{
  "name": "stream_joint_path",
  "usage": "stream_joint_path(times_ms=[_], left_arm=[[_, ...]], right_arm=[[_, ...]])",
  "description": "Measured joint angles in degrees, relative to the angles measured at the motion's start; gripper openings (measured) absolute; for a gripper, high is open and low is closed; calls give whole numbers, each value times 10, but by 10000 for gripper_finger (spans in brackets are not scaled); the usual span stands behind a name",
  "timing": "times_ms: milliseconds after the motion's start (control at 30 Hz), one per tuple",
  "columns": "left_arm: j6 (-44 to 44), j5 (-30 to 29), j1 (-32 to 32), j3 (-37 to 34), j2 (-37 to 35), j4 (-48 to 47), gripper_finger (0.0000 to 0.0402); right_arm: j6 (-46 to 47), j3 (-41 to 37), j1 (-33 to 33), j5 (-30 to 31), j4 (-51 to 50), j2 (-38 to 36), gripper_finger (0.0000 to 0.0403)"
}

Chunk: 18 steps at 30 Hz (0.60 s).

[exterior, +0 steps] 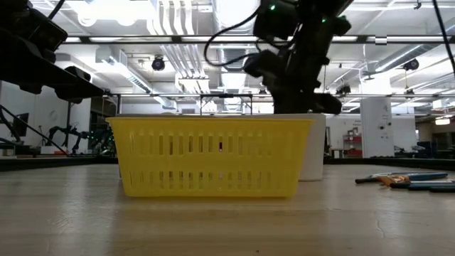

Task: Pick & Place Paint Supplies
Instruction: Put the silver paint brush into the white bin

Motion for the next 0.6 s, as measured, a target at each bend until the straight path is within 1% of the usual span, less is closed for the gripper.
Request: stream_joint_path(times_ms=[167,267,467,533,600], left_arm=[[0,0,0,0,0,0,306],[0,0,0,0,0,0,306],[0,0,0,0,0,0,306],[0,0,0,0,0,-1,306],[0,0,0,0,0,-1,306]], right_arm=[[-13,25,0,0,-23,50,14],[-15,35,0,0,-26,68,14],[-15,36,0,-2,-24,69,16],[-15,36,0,-1,-24,66,25],[-15,35,0,0,-25,65,42]])
